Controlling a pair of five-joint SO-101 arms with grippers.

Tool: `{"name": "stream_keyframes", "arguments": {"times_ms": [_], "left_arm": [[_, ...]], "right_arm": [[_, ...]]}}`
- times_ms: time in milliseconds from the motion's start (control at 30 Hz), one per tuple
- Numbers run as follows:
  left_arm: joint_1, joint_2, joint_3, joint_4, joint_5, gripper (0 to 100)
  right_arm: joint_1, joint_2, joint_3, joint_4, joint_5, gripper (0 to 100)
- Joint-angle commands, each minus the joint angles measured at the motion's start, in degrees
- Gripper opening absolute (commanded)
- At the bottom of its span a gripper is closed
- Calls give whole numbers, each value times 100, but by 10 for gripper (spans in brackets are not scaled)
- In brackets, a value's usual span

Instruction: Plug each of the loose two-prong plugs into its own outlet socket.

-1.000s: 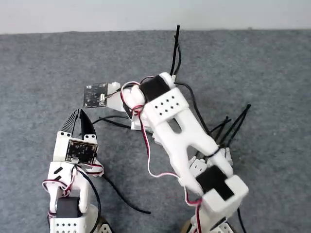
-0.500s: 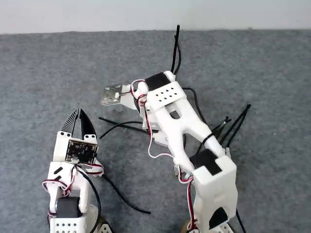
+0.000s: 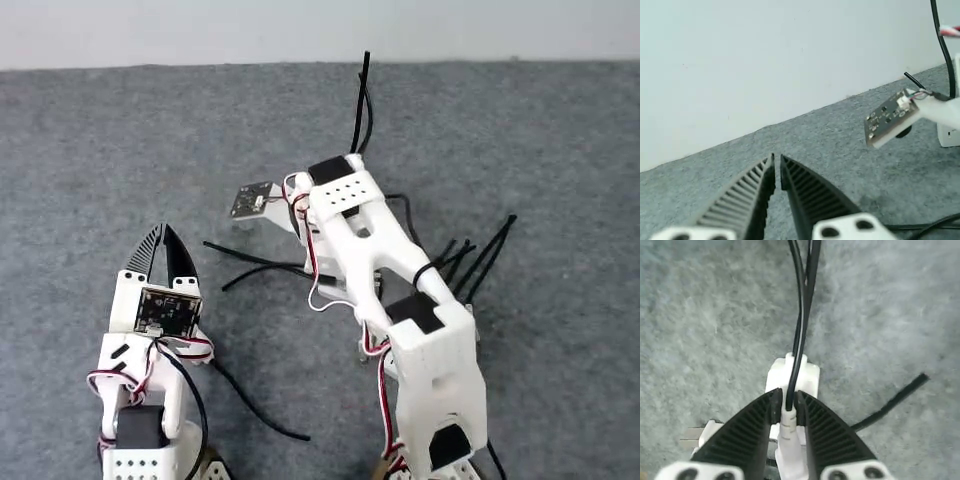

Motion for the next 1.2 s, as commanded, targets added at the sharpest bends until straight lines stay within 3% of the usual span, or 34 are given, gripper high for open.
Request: {"name": "stream_keyframes", "arguments": {"times_ms": [0,233,567,833,1000,1167], "left_arm": [[-26,-44,-22,-105,62,12],[-26,-44,-22,-105,62,12],[0,-53,-22,-123,62,12],[202,-70,-22,-123,53,12],[202,-62,-22,-299,70,12],[202,-62,-22,-308,26,34]], "right_arm": [[66,171,-44,-84,-105,9],[66,646,-44,-92,-132,9],[40,734,-62,-365,-993,13],[-66,884,-70,-523,-2268,13],[-242,892,-176,-462,-2321,13],[-453,875,-809,277,-2338,13]]}}
